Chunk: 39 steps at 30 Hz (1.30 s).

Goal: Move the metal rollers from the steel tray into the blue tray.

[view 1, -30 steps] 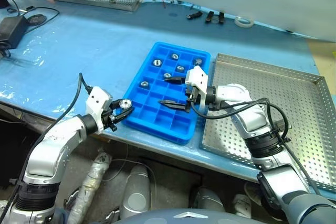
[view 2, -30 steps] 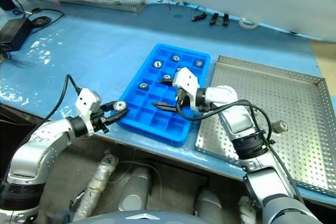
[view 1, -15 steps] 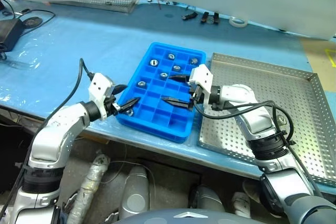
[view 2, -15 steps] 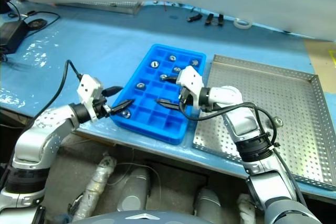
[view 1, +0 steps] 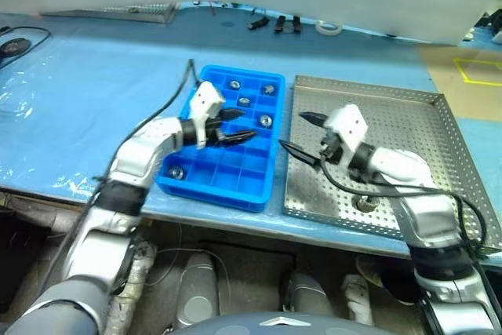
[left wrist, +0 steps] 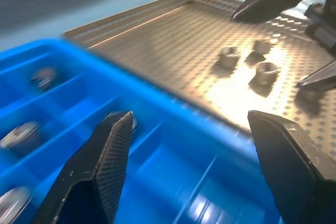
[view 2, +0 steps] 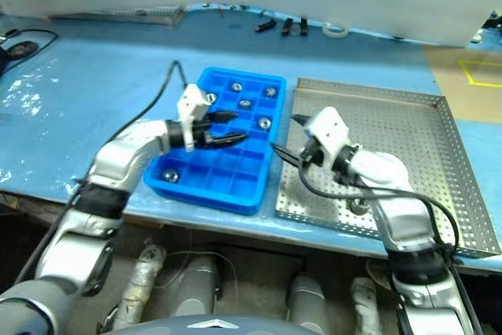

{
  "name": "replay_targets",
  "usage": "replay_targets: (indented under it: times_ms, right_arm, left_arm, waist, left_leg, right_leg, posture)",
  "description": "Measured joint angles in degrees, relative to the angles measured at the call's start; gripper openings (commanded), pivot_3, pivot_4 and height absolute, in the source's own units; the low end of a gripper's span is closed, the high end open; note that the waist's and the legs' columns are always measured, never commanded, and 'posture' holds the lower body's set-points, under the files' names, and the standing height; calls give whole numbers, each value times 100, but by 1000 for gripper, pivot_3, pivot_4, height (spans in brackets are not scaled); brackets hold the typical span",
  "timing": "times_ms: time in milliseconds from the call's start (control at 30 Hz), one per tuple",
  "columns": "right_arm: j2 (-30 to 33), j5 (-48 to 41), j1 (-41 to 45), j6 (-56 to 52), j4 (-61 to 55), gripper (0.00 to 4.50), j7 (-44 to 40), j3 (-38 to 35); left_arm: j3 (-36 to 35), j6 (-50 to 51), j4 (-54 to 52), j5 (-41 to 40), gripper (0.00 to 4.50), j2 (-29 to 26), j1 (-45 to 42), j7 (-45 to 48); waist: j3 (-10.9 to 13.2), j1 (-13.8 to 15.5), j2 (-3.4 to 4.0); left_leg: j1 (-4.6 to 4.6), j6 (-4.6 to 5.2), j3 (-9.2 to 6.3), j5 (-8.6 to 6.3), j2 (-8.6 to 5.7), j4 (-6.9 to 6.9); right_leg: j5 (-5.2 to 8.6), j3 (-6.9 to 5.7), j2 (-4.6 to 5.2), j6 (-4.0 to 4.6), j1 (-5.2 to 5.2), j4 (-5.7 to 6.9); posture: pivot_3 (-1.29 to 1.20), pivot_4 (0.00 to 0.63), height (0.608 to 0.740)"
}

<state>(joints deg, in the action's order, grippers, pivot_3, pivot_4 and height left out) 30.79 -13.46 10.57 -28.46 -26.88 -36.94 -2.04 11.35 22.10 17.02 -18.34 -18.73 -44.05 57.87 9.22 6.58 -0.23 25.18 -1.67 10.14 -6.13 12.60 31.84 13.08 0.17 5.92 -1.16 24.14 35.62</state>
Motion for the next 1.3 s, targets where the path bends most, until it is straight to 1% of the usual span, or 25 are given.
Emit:
replay_targets:
  times_ms: [133, 233, 400, 600, 667, 867, 1067, 1100, 1300]
  right_arm:
    - [-54, 8, -722, -326, -828, 4095, 547, -370]
    - [-214, 59, -1165, -485, -1281, 4095, 932, -535]
    - [-428, 185, -1876, -606, -1839, 4095, 1443, -765]
    - [-632, 251, -2503, -594, -2143, 4095, 1753, -1133]
    - [-684, 274, -2748, -589, -2227, 4095, 1841, -1218]
    - [-812, 333, -3060, -516, -2358, 4095, 1934, -1203]
    - [-923, 374, -3326, -397, -2361, 4095, 2029, -1239]
    - [-936, 383, -3362, -391, -2365, 4095, 2044, -1232]
    - [-1040, 451, -3544, -379, -2603, 4095, 2162, -1233]
  left_arm:
    - [308, -527, 931, 239, 3671, 535, -538, 500]
    - [472, -784, 1404, 357, 3671, 855, -797, 869]
    - [589, -1354, 2433, 664, 3671, 1301, -1222, 1378]
    - [738, -1910, 3278, 1026, 3671, 1814, -1456, 1814]
    - [785, -2170, 3622, 1205, 3671, 1980, -1519, 1866]
    - [786, -2591, 4156, 1508, 3671, 2179, -1635, 1900]
    - [763, -2895, 4676, 1794, 3671, 2635, -1696, 1536]
    - [765, -2941, 4740, 1839, 3671, 2683, -1726, 1444]
    - [690, -3112, 5048, 2026, 3671, 2709, -1813, 1054]
  waist:
    - [-2, -340, 3]
    - [-3, -524, 5]
    - [-5, -738, 8]
    - [-5, -835, 9]
    - [-6, -909, 9]
    - [-6, -1071, 9]
    - [-5, -1127, 9]
    - [-5, -1176, 8]
    - [-6, -1419, 10]
  left_leg:
    - [-7, 17, 6, -10, 7, 1]
    - [-9, 37, 9, -22, 8, 1]
    - [-9, 63, 19, -39, 5, 20]
    - [-9, 99, 27, -61, -8, 31]
    - [-9, 116, 28, -72, -27, 31]
    - [-8, 136, 31, -85, -43, 36]
    - [-8, 142, 29, -89, -55, 39]
    - [-8, 144, 29, -90, -59, 39]
    - [-6, 151, 19, -95, -69, 41]
  right_leg:
    - [0, 10, -1, 1, -3, -10]
    - [1, 11, -1, 1, -5, -14]
    - [1, 19, -1, 1, -12, -23]
    - [-5, 20, 13, -11, -40, -70]
    - [-5, 19, 27, -13, -53, -90]
    - [-2, 20, 40, -18, -61, -101]
    - [2, 18, 51, -24, -67, -104]
    - [3, 18, 55, -26, -69, -105]
    - [12, 11, 62, -41, -78, -108]
  posture:
    - [-420, 150, 740]
    - [-487, 150, 740]
    - [-569, 150, 740]
    - [-640, 150, 740]
    - [-654, 150, 740]
    - [-677, 150, 740]
    - [-704, 150, 740]
    - [-711, 150, 740]
    - [-734, 150, 740]
